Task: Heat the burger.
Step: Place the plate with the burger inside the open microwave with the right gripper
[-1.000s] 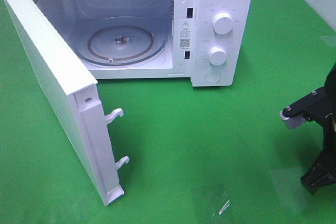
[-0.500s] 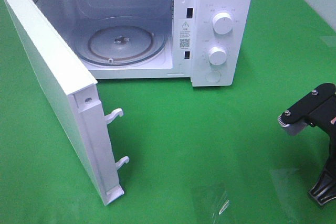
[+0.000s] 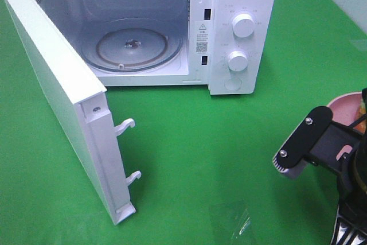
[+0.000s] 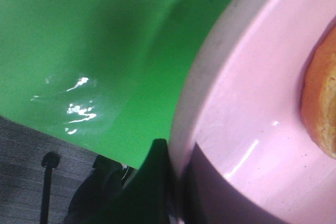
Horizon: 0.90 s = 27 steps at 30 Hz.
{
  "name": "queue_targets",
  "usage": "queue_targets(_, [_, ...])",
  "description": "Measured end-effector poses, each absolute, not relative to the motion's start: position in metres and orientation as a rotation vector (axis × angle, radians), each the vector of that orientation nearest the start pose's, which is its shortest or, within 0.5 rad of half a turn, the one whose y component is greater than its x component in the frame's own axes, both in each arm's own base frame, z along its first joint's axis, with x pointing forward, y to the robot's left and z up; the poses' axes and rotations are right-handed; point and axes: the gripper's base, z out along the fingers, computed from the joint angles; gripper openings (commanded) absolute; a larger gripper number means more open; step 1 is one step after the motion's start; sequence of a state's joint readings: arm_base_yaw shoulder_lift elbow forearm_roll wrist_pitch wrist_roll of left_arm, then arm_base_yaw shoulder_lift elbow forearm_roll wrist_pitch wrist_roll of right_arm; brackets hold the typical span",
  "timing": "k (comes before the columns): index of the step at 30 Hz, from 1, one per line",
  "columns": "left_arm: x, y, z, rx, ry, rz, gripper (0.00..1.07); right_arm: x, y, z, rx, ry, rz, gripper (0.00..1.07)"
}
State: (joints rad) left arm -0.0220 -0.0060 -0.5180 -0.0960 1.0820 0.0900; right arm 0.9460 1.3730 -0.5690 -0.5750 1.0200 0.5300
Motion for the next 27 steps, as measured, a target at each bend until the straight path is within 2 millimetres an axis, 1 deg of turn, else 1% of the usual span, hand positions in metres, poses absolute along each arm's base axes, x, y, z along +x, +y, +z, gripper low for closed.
queue_targets(1, [-0.009, -0.008, 0.281, 0.121, 2.035, -0.072, 0.98, 0.139, 0.12, 0.179, -1.072, 2.67, -0.66, 0.0])
queue_targets(2, [-0.009, -0.008, 0.281, 0.121, 2.035, -0.072, 0.98, 0.134, 0.125, 0.179, -1.115, 2.644, -0.652, 0.0])
queue_targets(3, [-0.009, -0.008, 0.281, 0.121, 2.035, -0.072, 0.98, 0.134, 0.125, 0.179, -1.115, 2.644, -0.652, 0.0])
queue_targets(4, [-0.009, -0.008, 0.281, 0.121, 2.035, -0.072, 0.98, 0.129, 0.131, 0.179, -1.16, 2.611, -0.645, 0.0])
queue_targets(7, [-0.009, -0.008, 0.281, 0.121, 2.035, -0.072, 0.98, 0.124, 0.136, 0.179, -1.205, 2.575, -0.641, 0.0])
queue_targets(8, [-0.009, -0.008, 0.281, 0.121, 2.035, -0.072, 0.98, 0.119, 0.141, 0.18, -1.259, 2.531, -0.639, 0.0])
queue_targets(9, [-0.009, -0.008, 0.281, 0.121, 2.035, -0.072, 0.98, 0.119, 0.141, 0.18, -1.259, 2.531, -0.639, 0.0])
queue_targets(11, [-0.009, -0.008, 0.281, 0.121, 2.035, -0.072, 0.98, 0.113, 0.147, 0.181, -1.332, 2.462, -0.643, 0.0])
queue_targets(12, [-0.009, -0.008, 0.281, 0.121, 2.035, -0.072, 0.98, 0.113, 0.147, 0.181, -1.332, 2.462, -0.643, 0.0])
queue_targets(13, [-0.009, -0.008, 0.281, 0.121, 2.035, -0.072, 0.98, 0.11, 0.151, 0.181, -1.375, 2.413, -0.647, 0.0])
queue_targets(14, [-0.009, -0.008, 0.281, 0.121, 2.035, -0.072, 0.98, 0.11, 0.151, 0.181, -1.375, 2.413, -0.647, 0.0])
queue_targets(17, [-0.009, -0.008, 0.281, 0.121, 2.035, -0.072, 0.98, 0.108, 0.155, 0.183, -1.436, 2.33, -0.663, 0.0])
queue_targets(22, [-0.009, -0.008, 0.281, 0.121, 2.035, -0.072, 0.98, 0.11, 0.158, 0.184, -1.494, 2.253, -0.671, 0.0])
queue_targets(23, [-0.009, -0.008, 0.281, 0.121, 2.035, -0.072, 0.98, 0.112, 0.16, 0.185, -1.534, 2.205, -0.67, 0.0])
queue_targets(24, [-0.009, -0.008, 0.281, 0.121, 2.035, -0.072, 0.98, 0.112, 0.16, 0.185, -1.534, 2.205, -0.67, 0.0])
queue_targets(25, [-0.009, -0.008, 0.281, 0.121, 2.035, -0.072, 0.98, 0.113, 0.162, 0.185, -1.587, 2.151, -0.66, 0.0])
queue_targets(26, [-0.009, -0.008, 0.281, 0.121, 2.035, -0.072, 0.98, 0.113, 0.162, 0.185, -1.587, 2.151, -0.66, 0.0])
queue_targets(27, [-0.009, -0.008, 0.281, 0.121, 2.035, -0.072, 0.98, 0.114, 0.165, 0.185, -1.647, 2.087, -0.647, 0.0])
